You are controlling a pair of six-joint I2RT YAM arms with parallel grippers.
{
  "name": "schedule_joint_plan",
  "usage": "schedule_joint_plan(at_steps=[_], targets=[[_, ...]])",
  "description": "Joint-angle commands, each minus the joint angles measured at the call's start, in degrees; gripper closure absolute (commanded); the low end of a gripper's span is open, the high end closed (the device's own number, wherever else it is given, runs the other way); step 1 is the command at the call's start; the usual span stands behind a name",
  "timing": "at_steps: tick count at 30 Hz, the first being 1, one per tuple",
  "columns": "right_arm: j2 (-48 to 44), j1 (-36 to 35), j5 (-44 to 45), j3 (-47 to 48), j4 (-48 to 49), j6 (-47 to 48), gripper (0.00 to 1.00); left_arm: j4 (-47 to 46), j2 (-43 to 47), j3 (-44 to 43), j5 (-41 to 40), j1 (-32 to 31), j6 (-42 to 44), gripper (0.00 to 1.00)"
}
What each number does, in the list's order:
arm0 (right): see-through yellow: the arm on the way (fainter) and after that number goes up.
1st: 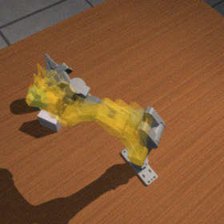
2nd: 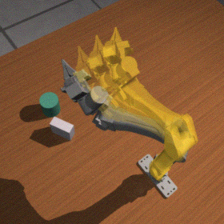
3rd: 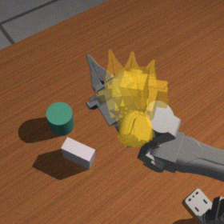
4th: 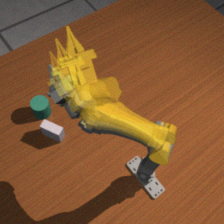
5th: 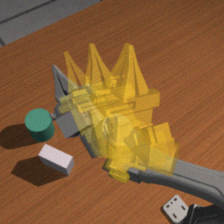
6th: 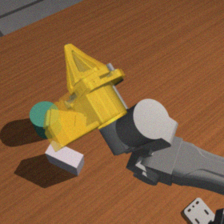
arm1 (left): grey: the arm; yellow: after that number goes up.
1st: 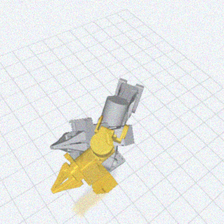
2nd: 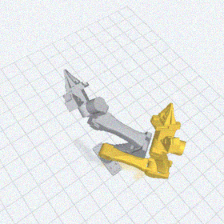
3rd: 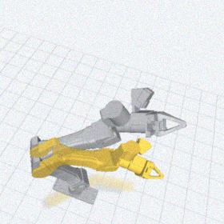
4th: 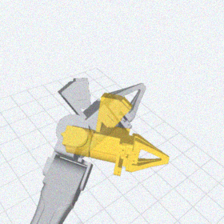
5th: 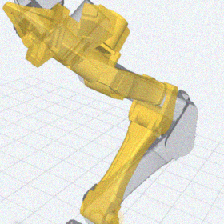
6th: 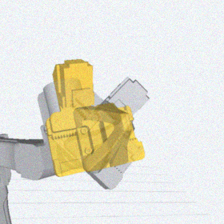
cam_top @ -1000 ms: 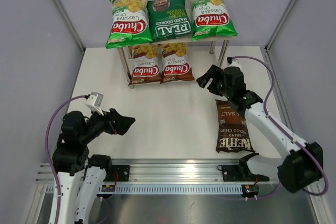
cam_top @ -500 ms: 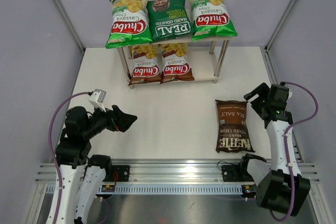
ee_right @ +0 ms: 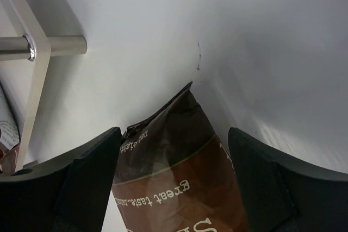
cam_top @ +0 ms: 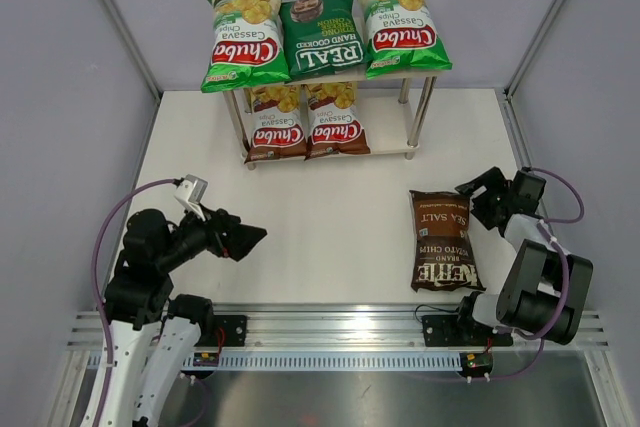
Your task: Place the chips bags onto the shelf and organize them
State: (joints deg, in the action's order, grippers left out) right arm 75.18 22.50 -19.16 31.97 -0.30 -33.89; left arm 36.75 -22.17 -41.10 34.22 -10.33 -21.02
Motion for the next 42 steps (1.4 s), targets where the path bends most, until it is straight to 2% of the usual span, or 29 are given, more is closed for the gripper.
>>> schedule_joint_plan(at_steps=[1, 4, 7, 8, 14, 17, 21, 23, 26, 27, 29, 32, 33, 35, 36, 41, 42], targets=[[1.2, 0.26, -4.93, -0.94, 7.42, 0.05, 0.14, -3.0, 0.64, -0.03, 1.82, -0.48, 0.19, 0.01], [2.42, 0.26, -4.57, -1.03, 6.71, 0.23, 0.17, -2.65, 0.73, -0.21, 1.91, -0.66, 0.36, 0.01], [3.74, 0.26, -5.71, -0.85, 6.53, -0.82, 0.32, -2.48, 1.08, -0.29, 1.91, -0.66, 0.36, 0.01], [4.01, 0.26, -5.63, -0.85, 6.36, -1.26, 0.4, -2.39, 1.08, -0.38, 1.82, -0.66, 0.36, 0.01], [1.12, 0.26, -4.49, -4.45, 7.15, -5.04, 0.58, -1.6, 0.73, -0.82, 1.47, -0.66, 0.54, 0.01], [-0.82, 0.26, -5.36, -6.03, 7.77, -7.06, 0.71, -1.51, 0.38, -0.82, 1.47, -0.66, 0.45, 0.01], [-4.5, 0.26, -6.33, -7.0, 6.89, -12.33, 0.78, -1.86, -1.98, -0.73, 1.82, -0.66, -0.08, 0.01], [-7.14, 0.26, -6.86, -7.44, 6.71, -15.93, 0.85, -2.65, -3.74, -0.12, 3.66, -0.66, -1.3, 0.01], [-11.36, 0.17, -6.77, -8.67, 6.71, -21.82, 0.95, -8.61, -7.79, 4.09, 7.42, -0.83, -6.29, 0.01], [-13.54, 0.17, -6.94, -9.37, 7.49, -25.49, 1.0, -13.15, -8.49, 5.58, 7.53, -1.88, -7.71, 0.01], [-15.58, 0.09, -6.16, -11.04, 8.2, -29.28, 1.0, -17.13, -10.78, 8.57, 4.12, -4.6, -10.7, 0.01], [-19.09, -0.44, -4.75, -12.28, 8.56, -35.18, 1.0, -23.11, -14.9, 9.63, -5.71, -15.48, -12.72, 0.01], [-19.97, -0.62, -4.4, -12.54, 8.47, -36.58, 1.0, -26.87, -16.31, 9.72, -8.18, -22.04, -13.17, 0.01], [-22.96, -0.97, -3.79, -13.07, 8.64, -41.16, 1.0, -32.85, -19.29, 11.21, -13.28, -27.96, -14.31, 0.01], [-24.97, -1.84, -3.35, -12.9, 7.51, -43.61, 1.0, -39.15, -20.09, 11.92, -15.13, -32.69, -14.66, 0.01], [-29.03, -2.2, -4.56, -8.77, 3.55, -46.7, 1.0, -56.68, -27.82, 13.33, -25.76, -43.71, -12.31, 0.01], [-29.3, -2.2, -5.36, -8.07, 3.46, -47.4, 1.0, -61.31, -31.58, 12.72, -27.35, -46.94, -11.34, 0.01]])
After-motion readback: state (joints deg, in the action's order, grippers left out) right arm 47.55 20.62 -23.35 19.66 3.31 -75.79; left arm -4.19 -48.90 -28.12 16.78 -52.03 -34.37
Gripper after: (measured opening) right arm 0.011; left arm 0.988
